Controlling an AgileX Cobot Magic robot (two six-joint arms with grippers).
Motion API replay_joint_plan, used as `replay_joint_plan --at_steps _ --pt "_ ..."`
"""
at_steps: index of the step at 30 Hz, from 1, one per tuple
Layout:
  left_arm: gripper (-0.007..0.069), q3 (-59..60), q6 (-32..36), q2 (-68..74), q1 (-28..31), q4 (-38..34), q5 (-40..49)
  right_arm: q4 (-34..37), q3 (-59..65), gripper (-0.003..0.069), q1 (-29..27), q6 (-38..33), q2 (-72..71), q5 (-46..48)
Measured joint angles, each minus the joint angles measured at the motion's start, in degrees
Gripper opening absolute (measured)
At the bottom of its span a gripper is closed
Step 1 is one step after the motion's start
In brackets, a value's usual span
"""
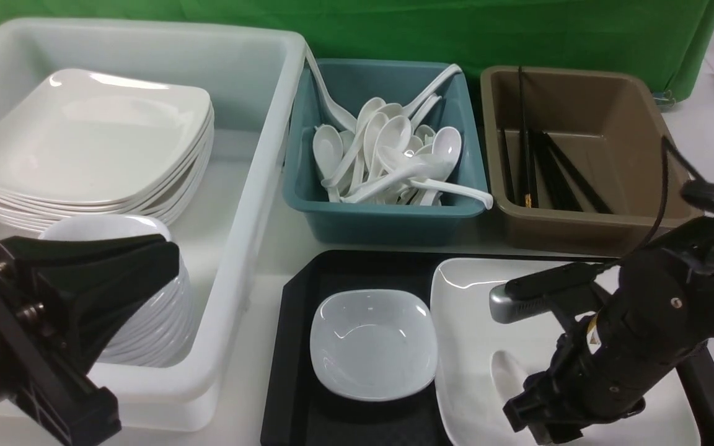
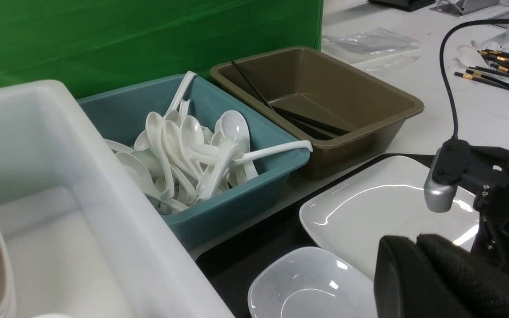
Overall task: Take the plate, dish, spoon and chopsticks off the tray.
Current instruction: Use the right arm to grab a soup spoon from the plate, then use the right arm to put the soup spoon into the small storage box in the middle
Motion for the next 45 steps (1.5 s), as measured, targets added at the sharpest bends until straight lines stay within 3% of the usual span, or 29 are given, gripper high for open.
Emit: replay_joint_plan --at_steps 6,12,15,23,33,36,41,43,45 --pt "0.0017 0.0 0.0 0.0 0.0 0.0 0.3 0.1 0.0 0.0395 0.1 0.9 2.5 -1.9" --pt "0.0017 0.0 0.0 0.0 0.0 0.0 0.6 0.5 -0.1 0.0267 0.2 0.3 2.8 -2.3" --pt "0.0017 0.0 0.0 0.0 0.0 0.0 0.8 0.6 -0.2 0.0136 0.2 -2.9 2.8 -2.5" --pt "0.0017 0.0 0.0 0.0 0.0 0.2 0.8 0.0 -7.8 0.0103 0.2 -5.1 -2.6 1.4" --pt "0.0017 0.0 0.0 0.0 0.0 0.4 0.5 0.0 -33.0 0.0103 -4.8 -3.3 7.8 -26.9" --pt "0.0017 0.0 0.0 0.0 0.0 1.6 0.9 0.0 -41.7 0.0146 -6.2 -1.1 16.7 -33.1" --pt "0.0017 0.0 0.0 0.0 0.0 5.3 1.7 0.0 -51.0 0.0452 -8.0 1.0 26.9 -27.4" --pt "0.0017 0.0 0.0 0.0 0.0 5.5 1.8 0.0 -51.5 0.0469 -8.2 -0.4 26.3 -20.9" --pt "0.0017 0.0 0.0 0.0 0.0 5.6 1.8 0.0 -51.6 0.0408 -8.3 -4.6 23.5 -12.2"
